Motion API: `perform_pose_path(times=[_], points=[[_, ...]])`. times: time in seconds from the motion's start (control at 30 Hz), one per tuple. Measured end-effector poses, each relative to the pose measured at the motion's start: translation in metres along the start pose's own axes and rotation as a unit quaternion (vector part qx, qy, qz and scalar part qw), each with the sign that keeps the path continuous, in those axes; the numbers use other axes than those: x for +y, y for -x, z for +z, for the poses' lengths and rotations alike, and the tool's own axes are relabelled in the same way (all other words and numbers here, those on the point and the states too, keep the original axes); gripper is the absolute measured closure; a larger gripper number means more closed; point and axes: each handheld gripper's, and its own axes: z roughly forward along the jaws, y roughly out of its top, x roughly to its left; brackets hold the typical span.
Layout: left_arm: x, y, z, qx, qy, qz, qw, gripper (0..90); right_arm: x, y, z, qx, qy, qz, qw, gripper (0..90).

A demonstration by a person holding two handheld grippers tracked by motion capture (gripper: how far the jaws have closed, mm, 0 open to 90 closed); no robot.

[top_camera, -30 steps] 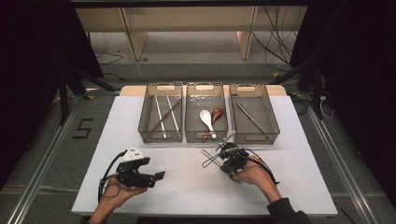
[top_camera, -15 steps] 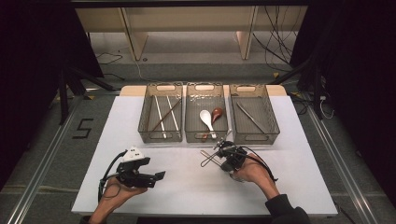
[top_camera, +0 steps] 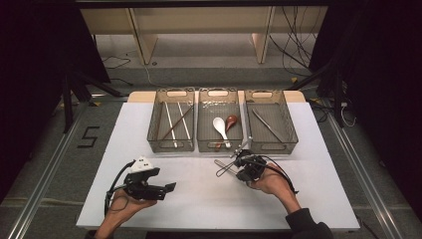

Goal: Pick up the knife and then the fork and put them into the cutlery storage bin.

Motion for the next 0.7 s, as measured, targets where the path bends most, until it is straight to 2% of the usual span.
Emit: perform_pose_path(times=[0.3, 0.7], points=[[0.000, 0.000, 0.000, 0.000, -0.001, -0.001, 1.0000, 17.5, -0.005, 0.004, -0.012, 0.008, 0.029, 0.006, 0.9995, 85.5], [0.000, -0.001, 0.000, 0.000, -0.003, -0.002, 1.0000, 17.5, -0.010, 0.007, -0.029, -0.003, 0.057, 0.010, 0.9983, 85.5]])
